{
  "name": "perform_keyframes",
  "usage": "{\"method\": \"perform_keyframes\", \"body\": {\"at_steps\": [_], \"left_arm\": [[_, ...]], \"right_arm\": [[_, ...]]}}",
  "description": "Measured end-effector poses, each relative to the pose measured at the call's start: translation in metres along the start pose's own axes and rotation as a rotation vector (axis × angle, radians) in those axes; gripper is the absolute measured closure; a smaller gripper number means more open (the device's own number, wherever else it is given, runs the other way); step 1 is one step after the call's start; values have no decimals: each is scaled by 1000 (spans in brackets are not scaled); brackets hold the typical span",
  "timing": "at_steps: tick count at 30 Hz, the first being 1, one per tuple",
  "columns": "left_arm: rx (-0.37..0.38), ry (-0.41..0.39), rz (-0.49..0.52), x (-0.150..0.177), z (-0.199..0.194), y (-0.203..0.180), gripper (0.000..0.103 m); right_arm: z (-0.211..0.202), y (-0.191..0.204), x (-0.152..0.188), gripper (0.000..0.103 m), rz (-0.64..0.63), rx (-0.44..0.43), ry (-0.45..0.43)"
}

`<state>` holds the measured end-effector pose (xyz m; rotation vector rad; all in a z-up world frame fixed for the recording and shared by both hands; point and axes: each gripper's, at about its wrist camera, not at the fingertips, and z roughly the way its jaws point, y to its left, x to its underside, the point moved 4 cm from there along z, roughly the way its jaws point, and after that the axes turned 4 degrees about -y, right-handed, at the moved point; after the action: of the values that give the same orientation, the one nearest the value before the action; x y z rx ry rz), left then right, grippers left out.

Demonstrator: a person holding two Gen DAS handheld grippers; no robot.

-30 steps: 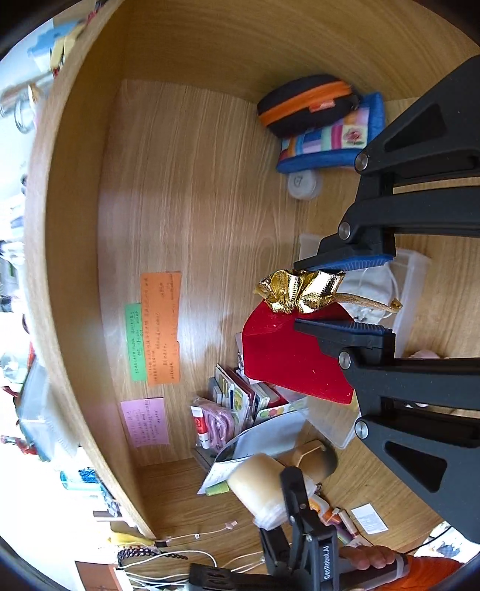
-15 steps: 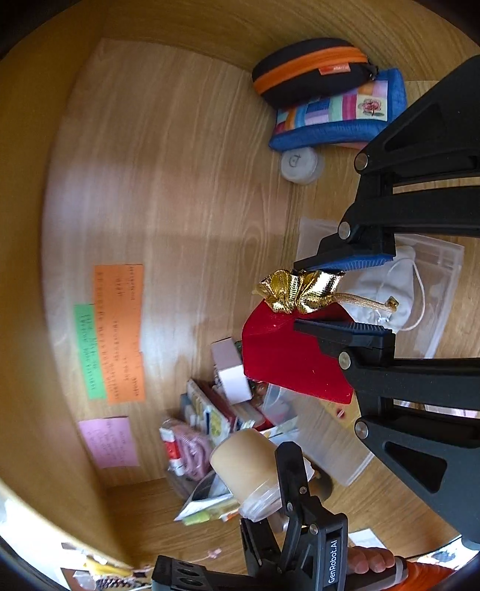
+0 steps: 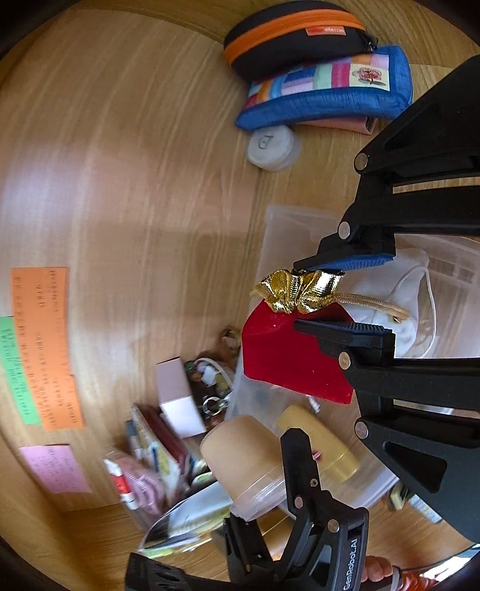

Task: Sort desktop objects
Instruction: 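Lower the jar and red pouch into the clear bin and open both tools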

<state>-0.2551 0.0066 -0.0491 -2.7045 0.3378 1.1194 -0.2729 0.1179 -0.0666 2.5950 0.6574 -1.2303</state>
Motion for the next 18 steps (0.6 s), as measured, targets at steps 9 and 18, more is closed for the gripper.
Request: {"method": "perform_keyframes", "body": {"at_steps": [9, 18], "left_arm": [[5, 79, 19, 7, 27, -7, 31], [1, 159, 53, 13, 48, -18, 31]], "right_arm": [[20, 4, 13, 79, -39, 20, 63], [20, 3, 18, 78, -80, 47, 60]]}}
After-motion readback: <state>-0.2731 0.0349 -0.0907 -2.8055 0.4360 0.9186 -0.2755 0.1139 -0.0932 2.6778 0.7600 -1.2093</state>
